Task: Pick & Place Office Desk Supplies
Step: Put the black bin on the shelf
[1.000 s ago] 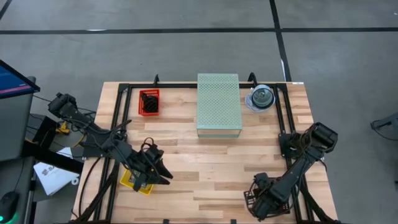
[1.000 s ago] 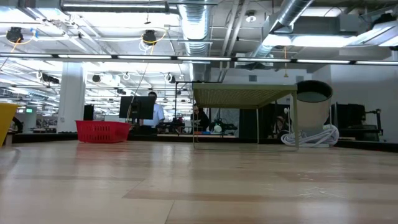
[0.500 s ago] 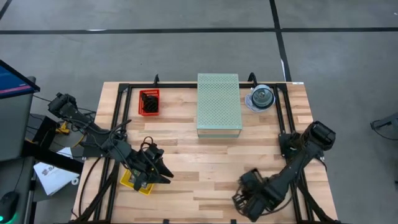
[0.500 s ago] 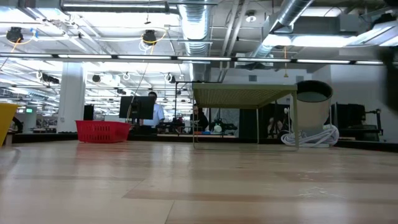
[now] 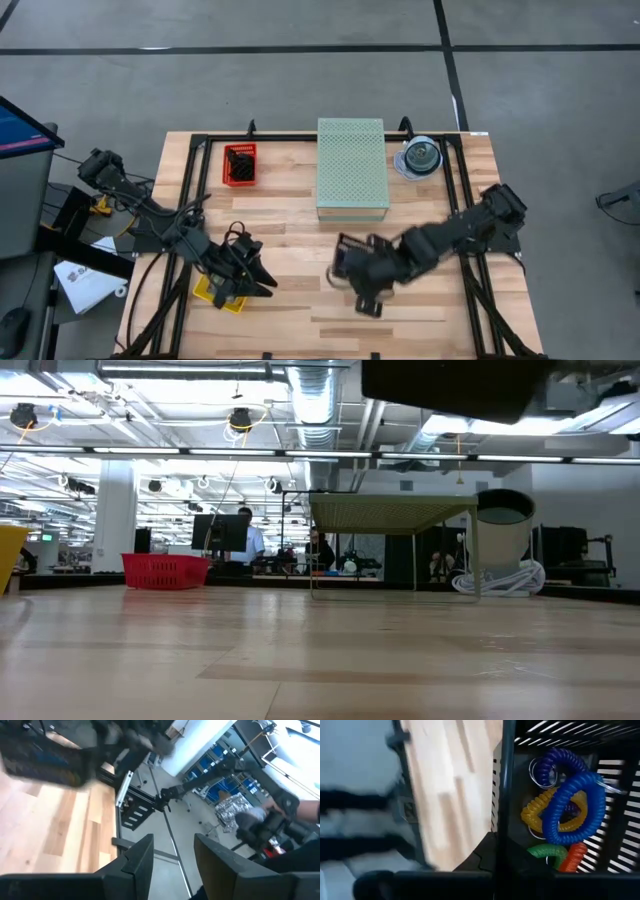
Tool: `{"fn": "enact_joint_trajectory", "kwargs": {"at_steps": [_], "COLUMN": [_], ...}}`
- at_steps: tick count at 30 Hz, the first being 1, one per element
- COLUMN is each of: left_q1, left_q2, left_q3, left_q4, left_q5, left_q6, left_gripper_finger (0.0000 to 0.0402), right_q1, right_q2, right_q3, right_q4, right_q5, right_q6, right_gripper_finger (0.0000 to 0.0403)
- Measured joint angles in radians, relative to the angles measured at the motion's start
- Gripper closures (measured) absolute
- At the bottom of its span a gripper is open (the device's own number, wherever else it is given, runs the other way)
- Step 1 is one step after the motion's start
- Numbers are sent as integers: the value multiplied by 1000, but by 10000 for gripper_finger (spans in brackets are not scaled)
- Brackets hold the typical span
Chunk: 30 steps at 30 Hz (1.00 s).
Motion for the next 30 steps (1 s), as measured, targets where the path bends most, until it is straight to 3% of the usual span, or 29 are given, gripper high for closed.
{"fn": "enact_joint_trajectory", "kwargs": {"at_steps": [6, 11, 21, 24, 27, 30], "left_q1": [-57, -94, -65, -42, -6, 42], "left_q2": [0, 0, 0, 0, 0, 0], "left_q3": [0, 0, 0, 0, 0, 0], "left_q4": [-29, -39, 29, 42, 54, 64], "left_q5": [-6, -100, -288, -335, -360, -362], "left_q6": [-61, -105, -106, -105, -82, -19], "left_gripper_finger": [266, 266, 266, 266, 266, 266], "right_q1": [-130, -296, -727, -794, -846, -905], "right_q2": [0, 0, 14, 31, 43, 40], "right_q3": [159, 227, 238, 236, 236, 236], "right_q4": [-264, -373, -386, -387, -317, -284], "right_q5": [-58, -63, -60, -86, -195, -184], "right_q6": [-383, -603, -962, -1110, -1136, -1142], "right_gripper_finger": [402, 403, 403, 403, 403, 403]}}
